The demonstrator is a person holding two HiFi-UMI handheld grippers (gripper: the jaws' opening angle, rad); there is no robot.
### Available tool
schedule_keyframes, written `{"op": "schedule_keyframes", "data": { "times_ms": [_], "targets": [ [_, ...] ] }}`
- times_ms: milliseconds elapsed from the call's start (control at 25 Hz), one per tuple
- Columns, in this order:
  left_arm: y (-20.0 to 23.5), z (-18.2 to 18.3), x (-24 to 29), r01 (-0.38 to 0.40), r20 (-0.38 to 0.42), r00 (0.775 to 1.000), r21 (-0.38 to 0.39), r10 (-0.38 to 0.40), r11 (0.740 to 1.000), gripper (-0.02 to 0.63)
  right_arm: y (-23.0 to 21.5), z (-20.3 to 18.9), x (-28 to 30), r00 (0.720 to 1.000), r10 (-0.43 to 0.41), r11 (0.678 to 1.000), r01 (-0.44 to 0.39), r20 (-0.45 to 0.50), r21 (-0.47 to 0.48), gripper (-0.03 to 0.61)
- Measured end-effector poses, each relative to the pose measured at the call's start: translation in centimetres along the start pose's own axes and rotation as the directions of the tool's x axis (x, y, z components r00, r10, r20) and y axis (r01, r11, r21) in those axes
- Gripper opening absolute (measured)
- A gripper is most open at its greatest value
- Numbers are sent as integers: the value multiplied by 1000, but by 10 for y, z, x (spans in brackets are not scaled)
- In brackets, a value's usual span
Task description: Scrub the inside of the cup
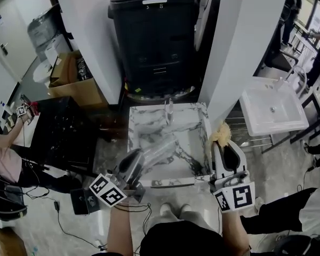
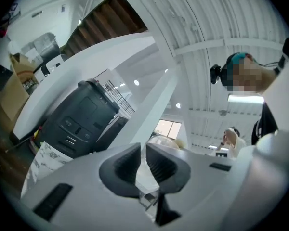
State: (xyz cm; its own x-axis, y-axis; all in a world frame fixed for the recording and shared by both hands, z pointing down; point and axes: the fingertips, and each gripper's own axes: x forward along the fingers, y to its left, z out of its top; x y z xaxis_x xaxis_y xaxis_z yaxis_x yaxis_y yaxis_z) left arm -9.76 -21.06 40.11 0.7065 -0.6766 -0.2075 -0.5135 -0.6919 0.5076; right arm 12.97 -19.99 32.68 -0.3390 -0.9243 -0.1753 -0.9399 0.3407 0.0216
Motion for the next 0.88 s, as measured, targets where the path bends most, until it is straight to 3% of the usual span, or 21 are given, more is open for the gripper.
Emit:
{"op": "schedule_keyframes", "data": {
  "times_ms": [80, 160, 320, 720, 880],
  "targets": [
    [-1, 1, 0, -28, -5, 1000, 35, 28, 999, 29, -4, 5, -3, 997, -72, 997, 73, 15, -29, 86],
    [-5, 4, 2, -70, -15, 997, 101, 72, 992, 29, -3, -1, -2, 996, -93, 994, 93, -3, -49, 86],
    [-14, 13, 9, -177, -24, 982, 249, 189, 952, 29, 0, -22, -1, 993, -105, 994, 103, -58, -36, 86],
    [-17, 24, 14, -340, 31, 936, 329, 350, 881, 29, 27, -43, 5, 991, -29, 1000, 30, -129, 4, 86],
    [-19, 21, 17, -336, 29, 938, 315, 345, 888, 29, 31, -46, 6, 990, -6, 1000, 5, -143, -4, 86]
  ]
}}
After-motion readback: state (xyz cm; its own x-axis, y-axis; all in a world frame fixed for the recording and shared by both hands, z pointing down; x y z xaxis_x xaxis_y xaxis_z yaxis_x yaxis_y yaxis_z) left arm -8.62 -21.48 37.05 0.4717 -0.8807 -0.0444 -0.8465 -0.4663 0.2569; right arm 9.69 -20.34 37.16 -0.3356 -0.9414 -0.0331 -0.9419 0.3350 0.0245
